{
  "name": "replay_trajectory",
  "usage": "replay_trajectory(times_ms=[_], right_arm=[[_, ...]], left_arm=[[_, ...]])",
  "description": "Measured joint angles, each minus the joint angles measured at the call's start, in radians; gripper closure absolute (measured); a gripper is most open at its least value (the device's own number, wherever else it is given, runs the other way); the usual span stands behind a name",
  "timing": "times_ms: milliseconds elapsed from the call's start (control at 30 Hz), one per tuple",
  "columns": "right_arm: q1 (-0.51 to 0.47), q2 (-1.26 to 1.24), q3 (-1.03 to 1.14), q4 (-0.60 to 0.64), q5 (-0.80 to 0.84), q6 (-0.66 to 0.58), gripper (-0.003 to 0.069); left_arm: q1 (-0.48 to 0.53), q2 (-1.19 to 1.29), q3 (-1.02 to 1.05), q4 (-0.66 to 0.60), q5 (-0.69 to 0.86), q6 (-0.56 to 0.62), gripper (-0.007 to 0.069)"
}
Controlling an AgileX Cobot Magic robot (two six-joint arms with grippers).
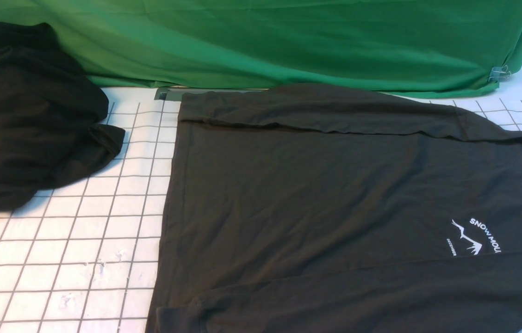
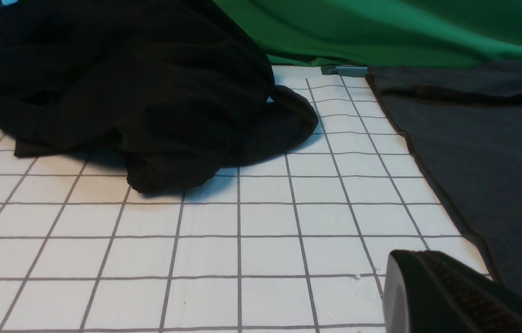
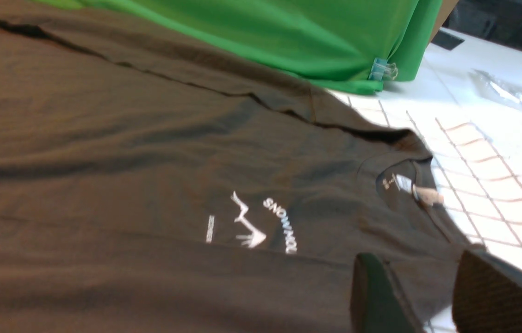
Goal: Fold a long-sleeved shirt over a white checkered tablecloth.
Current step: 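Grasp the left edge of the dark T-shirt lying flat on the table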
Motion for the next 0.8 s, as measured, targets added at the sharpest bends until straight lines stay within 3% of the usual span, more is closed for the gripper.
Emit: replay_trajectory(times_ms=[33,100,133,200,300,667,767,800], right_arm=[[0.0,0.0,0.0,0.01,-0.025,0.011,0.0417],[0.0,0.0,0.0,0.153,-0.117,0.175,0.0417],[0.0,0.0,0.0,0.249,-0.16,0.295,0.0417],[0.0,0.0,0.0,0.39,-0.236,0.531,0.0417],[0.0,0.0,0.0,0.463,-0.303,0.685,0.0417],[0.0,0.0,0.0,0.487,-0.333,0.737,0.0421],[0.0,0.0,-0.002,0.487,-0.339,0.686,0.0468],[0.0,-0.001,-0.024,0.488,-0.352,0.603,0.052]], left_arm=[[0.0,0.0,0.001,-0.027,-0.017,-0.019,0.0622],[0.0,0.0,0.001,-0.242,-0.089,-0.157,0.0622],[0.0,0.0,0.001,-0.387,-0.123,-0.249,0.0622],[0.0,0.0,0.001,-0.545,-0.157,-0.354,0.0622],[0.0,0.0,0.001,-0.662,-0.199,-0.436,0.0621],[0.0,0.0,0.001,-0.705,-0.285,-0.483,0.0609],[0.0,0.0,0.001,-0.712,-0.315,-0.551,0.0609],[0.0,0.0,-0.02,-0.71,-0.309,-0.618,0.0609]])
